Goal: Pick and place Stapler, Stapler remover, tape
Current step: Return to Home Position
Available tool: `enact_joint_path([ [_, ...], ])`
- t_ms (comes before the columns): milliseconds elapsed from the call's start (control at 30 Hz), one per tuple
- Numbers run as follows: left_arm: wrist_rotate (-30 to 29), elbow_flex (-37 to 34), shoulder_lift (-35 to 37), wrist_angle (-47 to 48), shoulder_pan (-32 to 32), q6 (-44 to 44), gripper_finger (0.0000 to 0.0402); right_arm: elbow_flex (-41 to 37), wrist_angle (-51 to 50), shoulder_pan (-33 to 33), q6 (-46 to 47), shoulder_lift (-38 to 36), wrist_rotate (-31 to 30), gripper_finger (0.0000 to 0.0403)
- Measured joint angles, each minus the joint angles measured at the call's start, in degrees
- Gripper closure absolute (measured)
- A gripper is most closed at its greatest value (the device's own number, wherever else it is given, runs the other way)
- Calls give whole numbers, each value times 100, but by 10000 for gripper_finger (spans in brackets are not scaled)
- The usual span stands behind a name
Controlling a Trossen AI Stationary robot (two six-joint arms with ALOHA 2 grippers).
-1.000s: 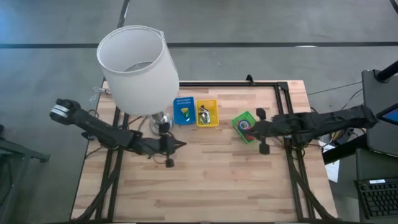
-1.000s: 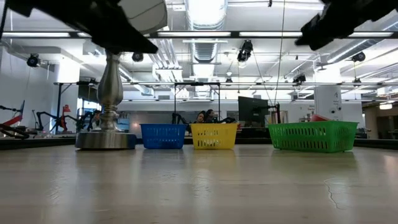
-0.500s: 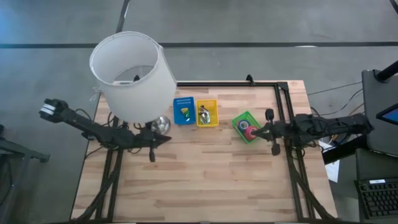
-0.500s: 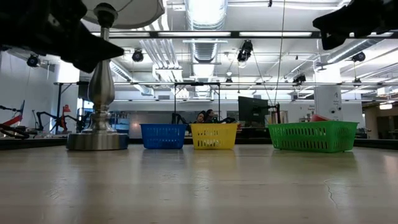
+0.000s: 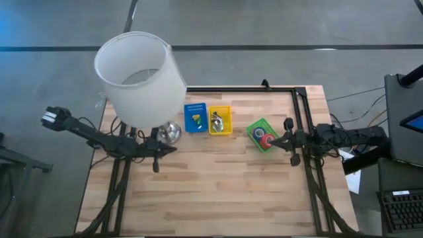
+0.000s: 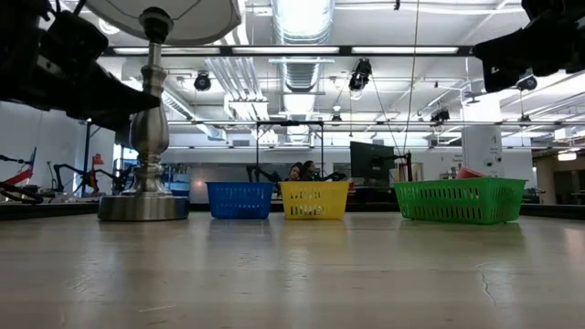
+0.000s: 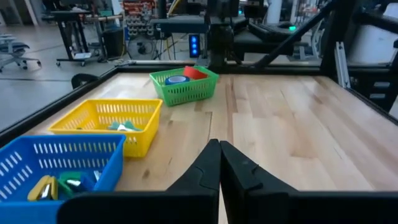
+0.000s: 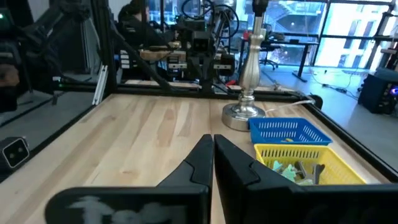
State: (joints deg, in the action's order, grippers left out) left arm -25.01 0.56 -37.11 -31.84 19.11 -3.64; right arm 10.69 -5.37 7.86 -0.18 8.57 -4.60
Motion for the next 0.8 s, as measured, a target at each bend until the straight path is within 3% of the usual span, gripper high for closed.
enact_joint_path([
  [200, 91, -3, 215, 97, -2, 130, 399, -195, -34, 0, -1, -345, 0, 394],
  [467, 205, -7, 708, 304, -2, 1088, 399, -281, -555, 0, 139, -853, 2, 394],
  [800, 518, -9, 2125, 2040, -2, 826, 398, -431, -642, 0, 207, -858, 2, 394],
])
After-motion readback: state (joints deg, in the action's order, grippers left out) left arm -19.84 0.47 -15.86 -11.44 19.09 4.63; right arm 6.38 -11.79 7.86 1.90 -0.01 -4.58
